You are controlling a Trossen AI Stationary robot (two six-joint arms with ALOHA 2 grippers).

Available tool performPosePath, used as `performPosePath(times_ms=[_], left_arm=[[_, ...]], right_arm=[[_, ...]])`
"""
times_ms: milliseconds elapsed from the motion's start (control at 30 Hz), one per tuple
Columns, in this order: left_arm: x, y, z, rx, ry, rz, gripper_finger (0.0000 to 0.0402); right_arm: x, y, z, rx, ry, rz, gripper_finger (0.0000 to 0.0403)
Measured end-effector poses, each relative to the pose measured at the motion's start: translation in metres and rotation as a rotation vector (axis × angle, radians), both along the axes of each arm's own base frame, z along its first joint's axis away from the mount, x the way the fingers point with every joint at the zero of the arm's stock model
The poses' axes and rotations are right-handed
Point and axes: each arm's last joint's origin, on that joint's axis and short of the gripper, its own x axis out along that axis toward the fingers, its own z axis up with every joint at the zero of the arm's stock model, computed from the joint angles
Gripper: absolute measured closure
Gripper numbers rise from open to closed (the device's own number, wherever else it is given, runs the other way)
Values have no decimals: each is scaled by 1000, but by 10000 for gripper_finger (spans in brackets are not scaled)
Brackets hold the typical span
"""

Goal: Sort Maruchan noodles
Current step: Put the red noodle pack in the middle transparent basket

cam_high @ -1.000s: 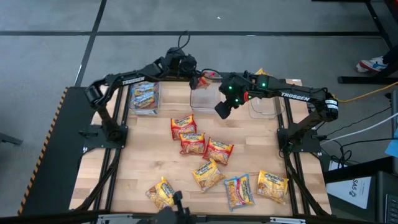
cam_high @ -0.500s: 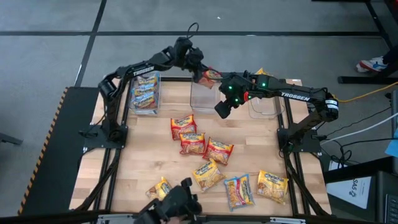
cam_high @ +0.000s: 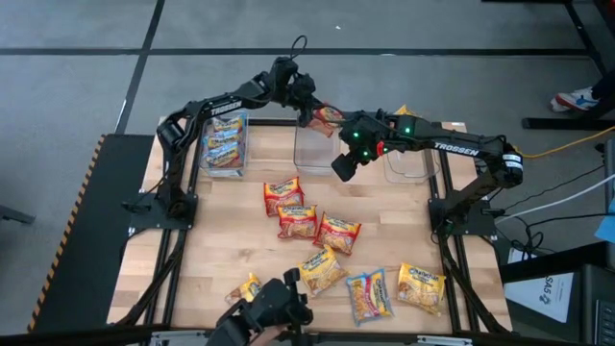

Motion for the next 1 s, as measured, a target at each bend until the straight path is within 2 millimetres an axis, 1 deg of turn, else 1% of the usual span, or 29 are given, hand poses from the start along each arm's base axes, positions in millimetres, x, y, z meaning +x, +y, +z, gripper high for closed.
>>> performPosePath(times_ms=[100,267,567,800,867,900,967,1000], left_arm=[[-2,3,-1,25,19,25,401],[-2,6,0,150,76,134,394],[-4,9,1,114,60,165,349],[-2,6,0,102,62,182,335],[-3,4,1,62,71,194,334],[-6,2,2,11,80,204,333],[-13,-7,10,-129,89,208,333],[-21,-13,17,-215,103,197,333]], right_arm=[[0,0,0,0,0,0,161],[0,0,0,1,0,0,161],[0,0,0,7,-1,3,162],[0,0,0,8,-1,3,162],[0,0,0,8,1,3,162],[0,0,0,9,3,3,162],[-1,0,-1,11,12,3,162],[-2,1,-1,13,20,3,162]])
